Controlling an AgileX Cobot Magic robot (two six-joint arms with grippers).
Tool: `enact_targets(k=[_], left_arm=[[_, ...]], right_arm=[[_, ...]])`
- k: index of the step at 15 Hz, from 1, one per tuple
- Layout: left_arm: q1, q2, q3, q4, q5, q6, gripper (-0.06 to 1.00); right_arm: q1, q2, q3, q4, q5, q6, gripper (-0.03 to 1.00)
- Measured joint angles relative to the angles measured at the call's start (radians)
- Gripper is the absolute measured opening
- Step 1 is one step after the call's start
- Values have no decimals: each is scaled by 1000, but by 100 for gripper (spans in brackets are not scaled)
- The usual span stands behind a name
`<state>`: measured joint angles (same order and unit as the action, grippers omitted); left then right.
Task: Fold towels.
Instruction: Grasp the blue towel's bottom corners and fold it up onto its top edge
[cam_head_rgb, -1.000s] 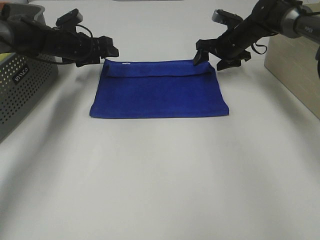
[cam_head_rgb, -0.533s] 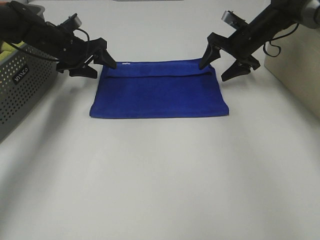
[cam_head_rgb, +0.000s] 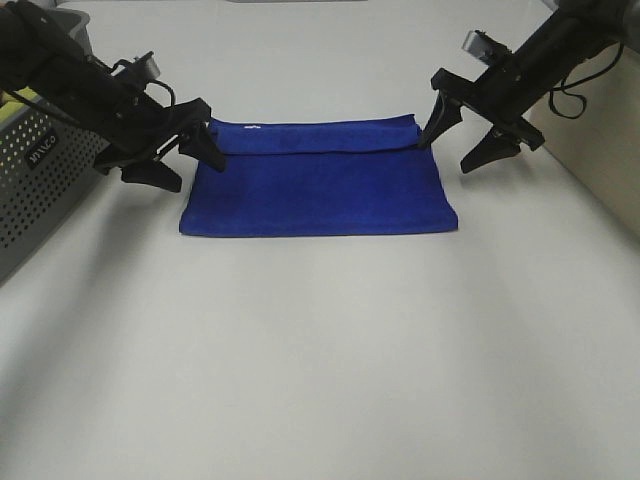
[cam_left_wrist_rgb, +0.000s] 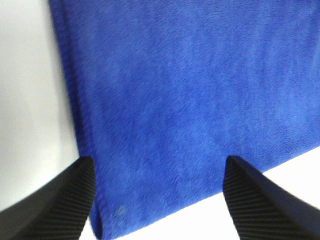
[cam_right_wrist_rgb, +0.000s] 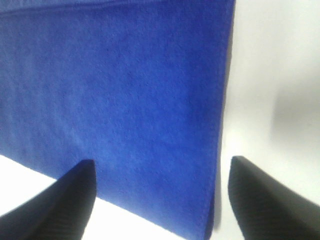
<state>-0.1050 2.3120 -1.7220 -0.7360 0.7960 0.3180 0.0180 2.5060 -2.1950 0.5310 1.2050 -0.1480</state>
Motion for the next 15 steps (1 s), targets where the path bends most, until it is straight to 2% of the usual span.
enact_targets(k=[1, 2, 4, 7, 15], left_arm=[[0, -20, 36, 0, -22, 4, 69], [0, -59, 131, 1, -83, 10, 69], [-4, -65, 174, 1, -110, 12, 69], [-32, -65, 185, 4, -167, 15, 69], [-41, -54, 186, 9, -253, -1, 69]], right_arm=[[0, -17, 28, -4, 2, -8, 70], [0, -42, 81, -5, 6, -28, 70], [0, -68, 154, -9, 10, -60, 70], [0, -67, 221, -14, -19, -96, 70], [0, -67, 224, -20, -90, -108, 70]])
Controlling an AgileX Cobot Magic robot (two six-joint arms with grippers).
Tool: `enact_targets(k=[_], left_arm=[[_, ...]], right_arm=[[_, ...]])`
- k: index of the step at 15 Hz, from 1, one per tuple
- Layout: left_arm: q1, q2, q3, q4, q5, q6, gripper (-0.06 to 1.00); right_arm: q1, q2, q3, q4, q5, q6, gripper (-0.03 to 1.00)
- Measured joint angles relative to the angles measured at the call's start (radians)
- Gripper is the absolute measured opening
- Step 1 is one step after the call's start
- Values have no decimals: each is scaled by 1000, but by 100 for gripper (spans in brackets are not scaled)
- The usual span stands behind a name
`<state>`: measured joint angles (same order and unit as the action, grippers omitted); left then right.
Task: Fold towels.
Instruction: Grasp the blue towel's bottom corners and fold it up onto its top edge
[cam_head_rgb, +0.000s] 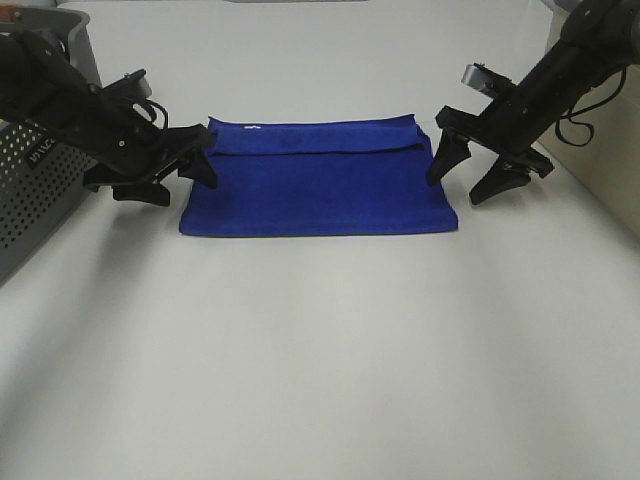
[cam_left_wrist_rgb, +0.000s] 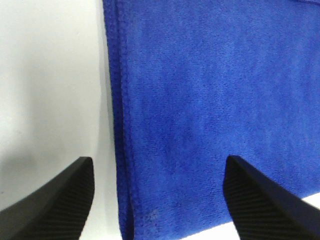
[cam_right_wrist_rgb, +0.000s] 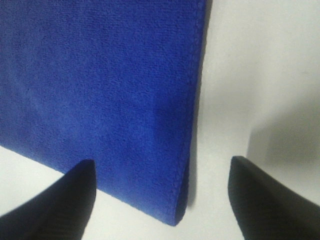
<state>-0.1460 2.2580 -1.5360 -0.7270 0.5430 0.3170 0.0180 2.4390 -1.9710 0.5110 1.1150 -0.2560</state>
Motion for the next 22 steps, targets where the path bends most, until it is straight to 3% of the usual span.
enact_targets(k=[9, 11, 12, 14, 15, 19, 22], left_arm=[[-10, 46, 0, -49, -7, -6, 66], [-34, 52, 0, -49, -21, -6, 51], [-43, 57, 0, -49, -27, -6, 40], [-49, 60, 0, -46, -27, -6, 8], [-49, 60, 0, -44, -25, -6, 2], [-49, 24, 0, 23, 43, -15, 1], [-53, -13, 0, 120, 165, -91, 1]], right_arm=[[33, 42, -1, 43, -51, 2, 68], [48, 51, -1, 60, -58, 3, 57], [58, 58, -1, 61, -64, 11, 47], [68, 65, -1, 41, -79, 61, 15], [68, 66, -1, 40, -78, 73, 3], [68, 38, 9, 17, -16, 79, 0], [68, -58, 137, 17, -7, 79, 0]])
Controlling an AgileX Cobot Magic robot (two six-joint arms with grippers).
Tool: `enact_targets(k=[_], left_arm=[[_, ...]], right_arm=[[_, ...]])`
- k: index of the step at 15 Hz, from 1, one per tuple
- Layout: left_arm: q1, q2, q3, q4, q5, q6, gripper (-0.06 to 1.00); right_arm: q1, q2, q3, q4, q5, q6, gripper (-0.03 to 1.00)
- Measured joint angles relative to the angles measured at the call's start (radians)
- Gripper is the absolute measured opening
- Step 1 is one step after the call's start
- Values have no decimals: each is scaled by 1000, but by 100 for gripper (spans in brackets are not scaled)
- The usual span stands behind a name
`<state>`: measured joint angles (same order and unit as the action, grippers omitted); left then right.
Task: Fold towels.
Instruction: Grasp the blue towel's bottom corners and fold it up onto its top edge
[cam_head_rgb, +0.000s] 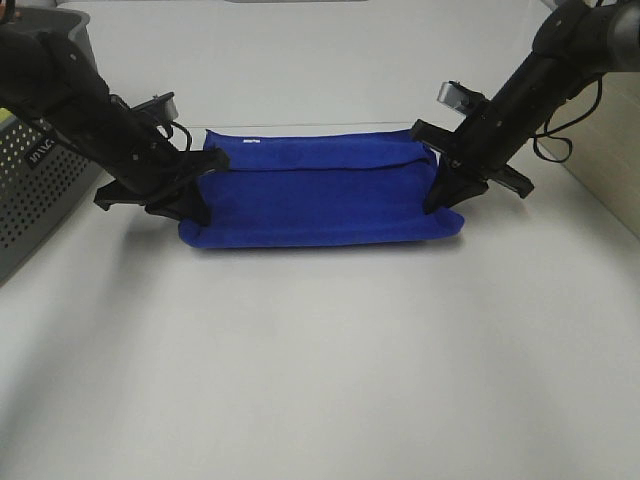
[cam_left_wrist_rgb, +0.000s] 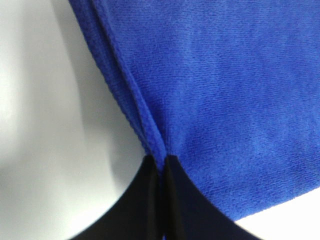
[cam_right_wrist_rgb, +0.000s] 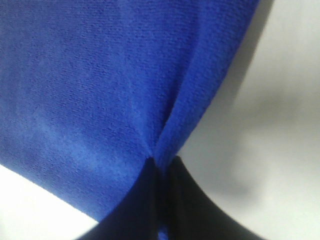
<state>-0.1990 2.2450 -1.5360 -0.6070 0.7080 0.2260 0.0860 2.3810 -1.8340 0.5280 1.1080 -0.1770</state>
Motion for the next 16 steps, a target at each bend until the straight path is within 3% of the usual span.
enact_targets(k=[1, 3, 7, 9, 11, 16], left_arm=[[0, 0, 0, 0, 0, 0, 1], [-8, -58, 51, 25, 44, -36, 1], [-14, -171, 279, 23, 6, -51, 1], [-14, -207, 336, 24, -17, -51, 1], [-14, -237, 285, 22, -37, -51, 1], [-14, -237, 160, 19, -110, -70, 1]], right_arm=[[0, 0, 0, 0, 0, 0, 0], [0, -92, 189, 0, -68, 0, 0], [1, -162, 386, 18, -123, -27, 0], [1, -164, 399, 38, -124, -48, 0], [1, -219, 391, 55, -169, -72, 0], [1, -185, 215, 57, -176, -73, 0]])
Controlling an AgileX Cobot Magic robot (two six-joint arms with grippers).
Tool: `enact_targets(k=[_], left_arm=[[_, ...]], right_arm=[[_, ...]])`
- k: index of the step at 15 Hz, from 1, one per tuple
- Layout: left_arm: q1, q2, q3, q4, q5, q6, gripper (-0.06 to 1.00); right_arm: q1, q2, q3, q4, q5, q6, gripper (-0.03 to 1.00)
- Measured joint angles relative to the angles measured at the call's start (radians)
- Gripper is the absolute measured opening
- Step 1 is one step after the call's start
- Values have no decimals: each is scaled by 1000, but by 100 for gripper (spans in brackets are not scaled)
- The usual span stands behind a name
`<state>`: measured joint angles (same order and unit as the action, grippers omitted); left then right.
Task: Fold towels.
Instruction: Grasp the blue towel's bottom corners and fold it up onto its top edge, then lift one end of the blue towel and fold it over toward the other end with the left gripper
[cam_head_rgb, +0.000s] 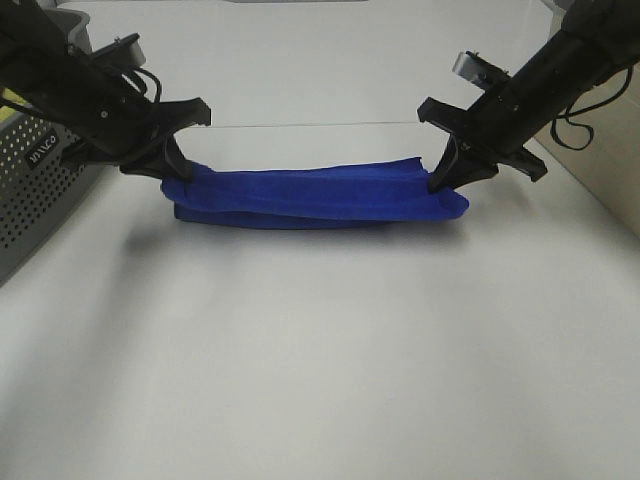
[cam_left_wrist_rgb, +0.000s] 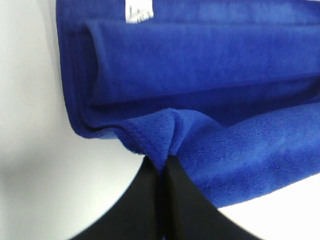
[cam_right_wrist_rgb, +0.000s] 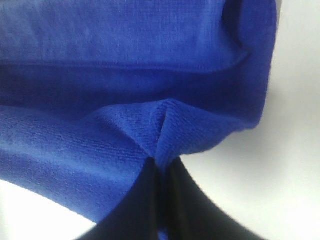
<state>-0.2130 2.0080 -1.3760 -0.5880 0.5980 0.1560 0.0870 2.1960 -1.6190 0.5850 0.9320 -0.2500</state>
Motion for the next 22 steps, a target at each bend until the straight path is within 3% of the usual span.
enact_targets(k=[6, 11, 13, 14, 15, 16, 18, 22], left_arm=[[2, 147, -168, 2, -79, -3, 1], [2, 237, -198, 0, -140, -3, 1], [2, 249, -199, -2, -167, -3, 10], [2, 249, -199, -2, -174, -3, 15], [2, 249, -199, -2, -180, -3, 35], [2, 249, -199, -2, -180, -3, 43], [2, 247, -199, 4, -164, -3, 62], [4, 181, -204, 117, -148, -34, 67]], right_arm=[[0, 188, -334, -39, 33, 23, 0], [0, 285, -391, -49, -10, 27, 0], [0, 286, -393, -49, -33, 27, 4], [0, 286, -393, -49, -36, 27, 11], [0, 286, -393, -49, -36, 29, 24], [0, 286, -393, -47, -33, 30, 33], [-1, 280, -393, -36, 0, 31, 67], [-1, 202, -393, -61, 61, 33, 75]])
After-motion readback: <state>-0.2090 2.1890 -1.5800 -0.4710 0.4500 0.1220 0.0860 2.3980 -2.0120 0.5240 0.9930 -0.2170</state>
